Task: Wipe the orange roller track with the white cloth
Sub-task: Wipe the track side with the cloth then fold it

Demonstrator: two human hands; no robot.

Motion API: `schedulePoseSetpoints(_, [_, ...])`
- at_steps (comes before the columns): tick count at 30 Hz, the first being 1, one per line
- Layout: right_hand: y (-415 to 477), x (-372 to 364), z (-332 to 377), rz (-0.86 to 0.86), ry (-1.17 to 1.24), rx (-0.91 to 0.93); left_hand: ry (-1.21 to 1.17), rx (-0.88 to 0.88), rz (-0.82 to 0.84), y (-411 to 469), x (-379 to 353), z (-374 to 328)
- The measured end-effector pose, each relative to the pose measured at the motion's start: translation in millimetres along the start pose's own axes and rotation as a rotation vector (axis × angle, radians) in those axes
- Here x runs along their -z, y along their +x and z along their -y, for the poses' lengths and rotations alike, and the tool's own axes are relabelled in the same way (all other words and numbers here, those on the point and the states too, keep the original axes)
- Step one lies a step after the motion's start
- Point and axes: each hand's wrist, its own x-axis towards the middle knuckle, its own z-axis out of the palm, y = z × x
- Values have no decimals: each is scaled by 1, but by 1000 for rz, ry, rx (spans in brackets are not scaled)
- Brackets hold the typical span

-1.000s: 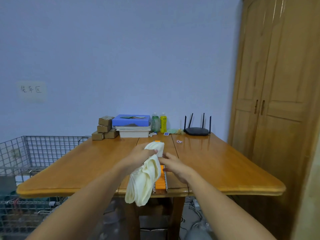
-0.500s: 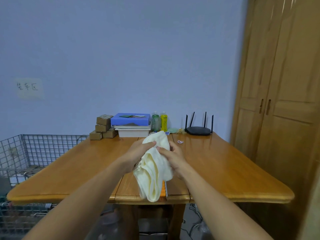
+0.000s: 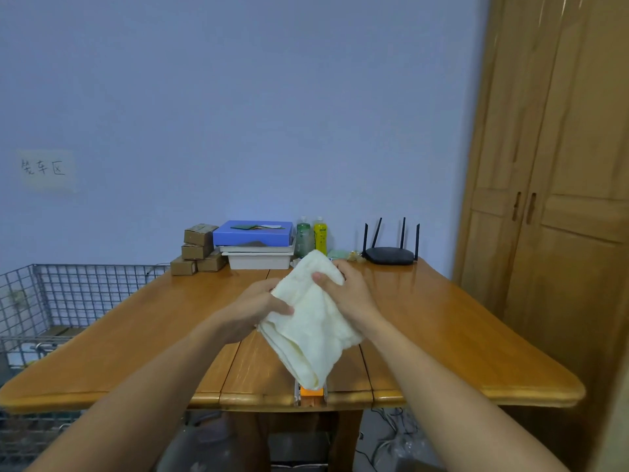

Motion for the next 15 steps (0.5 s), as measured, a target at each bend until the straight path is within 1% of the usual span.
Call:
schedulePoseSetpoints(3, [6, 8, 0, 15, -126, 73, -102, 25, 79, 1, 8, 9])
schedulePoseSetpoints(5, [7, 11, 6, 47, -166, 89, -108, 40, 131, 4, 11, 15])
schedulePoseSetpoints(7, [9, 14, 14, 112, -232, 87, -113, 37, 135, 6, 10, 15])
schedulePoseSetpoints(8, [11, 15, 17, 154, -285, 95, -138, 30, 108, 7, 7, 12])
schedulePoseSetpoints(11, [16, 12, 21, 245, -433, 148, -208, 12, -63, 11, -7, 3])
schedulePoseSetpoints(12, [18, 11, 21, 244, -453, 158, -224, -7, -115, 12, -12, 1])
schedulePoseSetpoints(15, [19, 13, 20, 167, -465, 153, -230, -127, -280, 17, -28, -1])
